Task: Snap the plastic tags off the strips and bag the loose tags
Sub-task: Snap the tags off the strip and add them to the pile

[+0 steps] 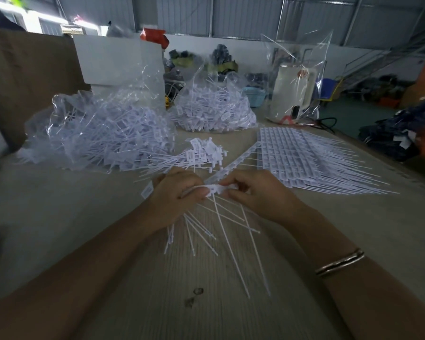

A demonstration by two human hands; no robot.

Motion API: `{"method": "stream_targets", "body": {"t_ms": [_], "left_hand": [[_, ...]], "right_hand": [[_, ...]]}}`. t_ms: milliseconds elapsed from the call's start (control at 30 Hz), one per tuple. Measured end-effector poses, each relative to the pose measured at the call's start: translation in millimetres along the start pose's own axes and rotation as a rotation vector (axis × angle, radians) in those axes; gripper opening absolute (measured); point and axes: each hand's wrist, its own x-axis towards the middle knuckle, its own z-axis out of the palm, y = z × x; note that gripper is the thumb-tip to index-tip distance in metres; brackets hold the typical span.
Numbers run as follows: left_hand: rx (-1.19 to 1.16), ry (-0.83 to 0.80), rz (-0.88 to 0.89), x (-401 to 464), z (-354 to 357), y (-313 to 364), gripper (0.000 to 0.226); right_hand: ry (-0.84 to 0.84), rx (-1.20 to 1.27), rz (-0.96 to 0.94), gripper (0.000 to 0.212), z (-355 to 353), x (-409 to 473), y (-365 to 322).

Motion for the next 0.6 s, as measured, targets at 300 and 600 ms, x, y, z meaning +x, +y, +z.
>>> {"method": "stream_targets", "body": {"t_ms": [300, 600], "left_hand": [[0.068, 0.076, 0.265, 3, -18, 5, 0.034], [0.122, 0.212, -0.005, -1, -45, -23, 0.049]], "right_hand": [[0.004, 0.334, 0.053, 0.014, -4, 1, -10], [0.171, 0.467, 0.184, 0.009, -20, -1, 10]]}}
